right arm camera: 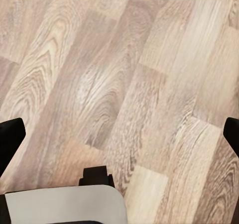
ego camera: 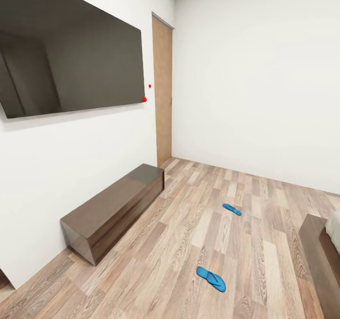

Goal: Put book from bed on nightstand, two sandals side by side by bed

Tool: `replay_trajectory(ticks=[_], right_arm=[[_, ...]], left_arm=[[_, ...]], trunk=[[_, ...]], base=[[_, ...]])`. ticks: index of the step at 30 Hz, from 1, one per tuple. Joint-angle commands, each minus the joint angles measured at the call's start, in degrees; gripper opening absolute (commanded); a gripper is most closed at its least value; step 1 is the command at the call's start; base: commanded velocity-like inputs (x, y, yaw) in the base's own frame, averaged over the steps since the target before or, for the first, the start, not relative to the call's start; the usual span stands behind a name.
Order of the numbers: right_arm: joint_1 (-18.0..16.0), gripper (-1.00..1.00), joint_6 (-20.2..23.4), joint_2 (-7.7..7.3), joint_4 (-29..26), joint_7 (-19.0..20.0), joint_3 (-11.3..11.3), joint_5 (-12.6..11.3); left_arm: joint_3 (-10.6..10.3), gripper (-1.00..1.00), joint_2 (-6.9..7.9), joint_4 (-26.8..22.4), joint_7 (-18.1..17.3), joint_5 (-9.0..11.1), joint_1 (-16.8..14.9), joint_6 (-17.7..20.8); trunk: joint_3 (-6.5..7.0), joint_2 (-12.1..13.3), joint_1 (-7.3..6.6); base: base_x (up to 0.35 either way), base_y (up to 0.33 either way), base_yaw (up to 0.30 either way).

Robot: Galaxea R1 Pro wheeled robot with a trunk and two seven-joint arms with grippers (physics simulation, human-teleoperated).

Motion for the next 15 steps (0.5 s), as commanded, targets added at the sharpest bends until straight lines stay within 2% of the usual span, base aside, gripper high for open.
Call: replay_trajectory(ticks=[1, 8, 15], right_arm=[[0.0, 1.00, -0.2, 0.03, 0.0, 0.0, -0.1, 0.0], [0.0, 1.00, -0.2, 0.08, 0.0, 0.0, -0.1, 0.0], [0.0, 1.00, -0.2, 0.08, 0.0, -0.1, 0.0, 0.0]], left_arm=[[0.0, 1.00, -0.01, 0.0, 0.0, 0.0, 0.0, -0.2], [0.0, 1.00, -0.02, 0.0, 0.0, 0.0, 0.0, -0.2], [0.0, 1.00, -0.01, 0.0, 0.0, 0.0, 0.0, -0.1]], trunk=[[-0.06, 0.0, 0.00], [-0.06, 0.0, 0.00], [-0.06, 0.0, 0.00]], base=[[0.000, 0.000, 0.000], [0.010, -0.009, 0.000], [0.151, -0.156, 0.000]])
